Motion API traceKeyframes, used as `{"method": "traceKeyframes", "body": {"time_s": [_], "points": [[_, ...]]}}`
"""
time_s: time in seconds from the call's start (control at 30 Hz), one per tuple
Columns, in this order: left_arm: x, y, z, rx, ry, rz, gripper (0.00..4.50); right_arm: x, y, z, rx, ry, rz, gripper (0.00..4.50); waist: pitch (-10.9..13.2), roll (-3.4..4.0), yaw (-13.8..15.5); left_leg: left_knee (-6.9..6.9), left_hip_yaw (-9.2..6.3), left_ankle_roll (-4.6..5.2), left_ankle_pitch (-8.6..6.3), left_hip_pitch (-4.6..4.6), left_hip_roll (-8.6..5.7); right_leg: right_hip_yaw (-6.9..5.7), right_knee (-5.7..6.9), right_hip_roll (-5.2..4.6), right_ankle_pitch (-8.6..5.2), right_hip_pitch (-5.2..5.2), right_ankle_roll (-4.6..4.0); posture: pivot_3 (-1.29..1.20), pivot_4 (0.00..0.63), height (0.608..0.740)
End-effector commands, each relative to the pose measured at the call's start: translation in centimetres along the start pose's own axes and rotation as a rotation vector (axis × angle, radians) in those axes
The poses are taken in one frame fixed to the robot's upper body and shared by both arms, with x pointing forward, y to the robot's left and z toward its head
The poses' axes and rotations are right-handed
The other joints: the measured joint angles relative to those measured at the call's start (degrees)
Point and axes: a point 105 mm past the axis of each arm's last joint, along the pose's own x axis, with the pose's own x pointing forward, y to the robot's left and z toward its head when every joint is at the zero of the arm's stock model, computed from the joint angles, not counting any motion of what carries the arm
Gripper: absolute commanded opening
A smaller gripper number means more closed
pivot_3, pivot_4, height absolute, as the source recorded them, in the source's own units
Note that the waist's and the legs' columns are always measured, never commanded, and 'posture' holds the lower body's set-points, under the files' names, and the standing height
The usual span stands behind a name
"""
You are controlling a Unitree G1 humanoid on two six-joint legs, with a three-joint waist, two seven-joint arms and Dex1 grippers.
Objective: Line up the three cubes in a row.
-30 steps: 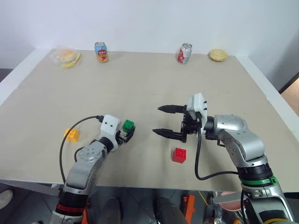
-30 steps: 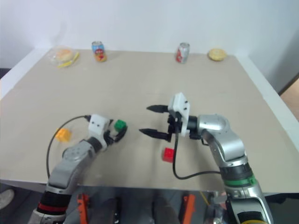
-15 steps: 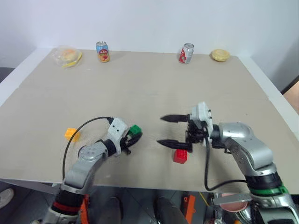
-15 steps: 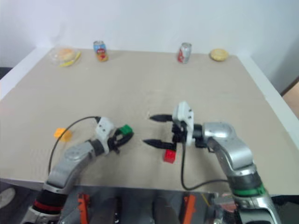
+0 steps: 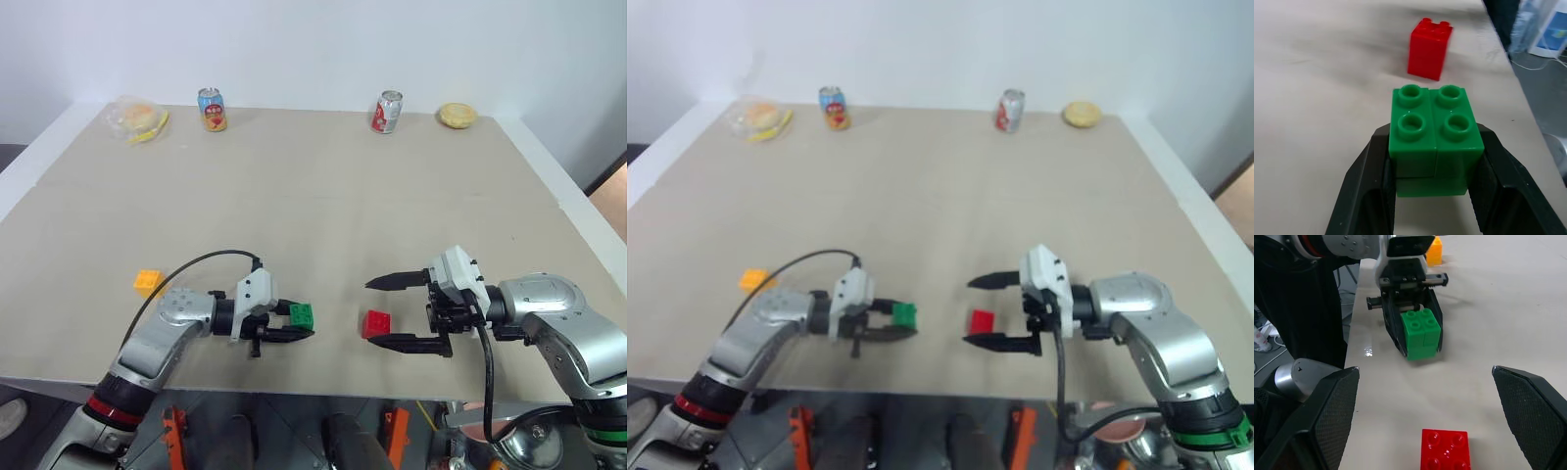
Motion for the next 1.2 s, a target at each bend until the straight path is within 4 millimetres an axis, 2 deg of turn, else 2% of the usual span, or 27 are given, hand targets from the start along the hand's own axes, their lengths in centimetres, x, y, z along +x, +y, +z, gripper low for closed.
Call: {"method": "traceKeyframes", "body": {"time_s": [0.03,0.37,0.4,0.53,0.63,0.77,0.87,0.93,1.0,1.07,1.13,1.2], "points": [[0.6,0.5,-0.1,0.067,0.034,-0.007,1.35,-0.7,0.2,1.0,-0.043,-0.002,-0.019,4.50,0.0,0.00,0.0,-0.01,-0.01,0.00,0.00,0.00,0.00,0.00,0.00,0.01,0.00,0.00,0.00,0.00,0.150,0.736],[1.6,0.7,-0.6,0.063,0.048,-0.014,1.35,-0.8,0.5,1.2,-0.034,-0.002,-0.032,4.50,0.0,0.00,0.2,0.11,-0.02,0.01,0.01,0.02,-0.03,0.00,0.00,-0.02,0.01,0.11,0.03,0.00,0.150,0.736],[1.6,0.8,-0.6,0.062,0.050,-0.008,2.15,-0.8,0.5,1.2,-0.033,-0.003,-0.032,4.50,0.0,0.00,0.2,0.12,-0.02,0.01,0.01,0.02,-0.05,0.00,0.00,-0.05,0.00,0.13,0.04,0.00,0.150,0.736],[1.4,0.9,-0.7,0.065,0.059,0.001,3.32,-0.8,0.5,1.5,-0.028,-0.013,-0.031,4.50,0.0,0.00,0.1,0.12,-0.02,0.01,0.01,0.02,-0.05,0.00,0.00,-0.06,0.01,0.11,0.05,0.00,0.150,0.736],[1.1,1.0,-0.4,0.069,0.050,0.013,4.48,-0.8,0.3,1.8,-0.029,-0.022,-0.027,4.50,0.0,0.00,0.1,0.09,-0.02,0.01,0.01,0.04,-0.03,0.00,0.00,-0.03,0.01,0.10,0.05,0.00,0.150,0.736],[0.1,1.0,1.6,0.071,-0.023,0.046,4.48,-0.6,0.0,3.1,-0.030,-0.079,-0.025,4.50,0.0,0.00,0.0,0.09,-0.01,0.02,0.01,0.02,-0.03,0.00,0.00,-0.04,0.01,0.09,0.05,0.00,0.150,0.736],[-2.4,2.1,4.4,0.031,-0.136,0.203,4.48,0.2,-0.6,4.9,-0.042,-0.170,-0.031,4.50,0.0,-0.02,-0.2,0.07,0.01,0.01,0.01,0.01,0.05,0.00,0.01,0.00,0.04,0.04,0.04,0.00,0.150,0.736],[-4.2,3.3,5.4,0.001,-0.188,0.348,4.48,0.9,-0.9,5.8,-0.045,-0.217,-0.039,4.50,0.0,-0.02,-0.1,0.05,-0.02,0.02,0.01,0.03,0.11,-0.03,0.03,0.07,0.04,0.05,0.03,0.00,0.150,0.736],[-6.8,4.7,6.0,-0.029,-0.228,0.543,4.48,1.7,-1.4,6.4,-0.050,-0.257,-0.049,4.50,0.0,-0.02,-0.1,0.05,-0.10,0.02,0.01,0.04,0.13,-0.07,0.03,0.14,0.04,0.08,0.02,0.00,0.150,0.736],[-10.6,6.0,5.7,-0.058,-0.238,0.788,4.48,2.6,-1.8,7.2,-0.062,-0.293,-0.048,4.50,0.0,-0.02,-0.1,0.04,-0.10,0.02,0.01,0.03,0.12,-0.07,0.03,0.14,0.04,0.09,0.02,0.00,0.150,0.736],[-14.5,6.2,4.6,-0.088,-0.211,1.001,4.48,3.4,-2.3,8.0,-0.072,-0.326,-0.039,4.50,0.0,-0.03,-0.6,0.03,-0.04,0.01,0.00,0.05,0.16,-0.04,0.02,0.15,0.05,0.06,0.02,0.00,0.150,0.736],[-16.6,5.6,3.5,-0.113,-0.176,1.088,4.48,4.2,-2.7,8.4,-0.080,-0.346,-0.025,4.50,0.0,-0.03,-0.6,0.00,-0.07,0.01,0.01,0.05,0.15,-0.05,0.03,0.15,0.04,0.07,0.01,0.00,0.150,0.736]]}}
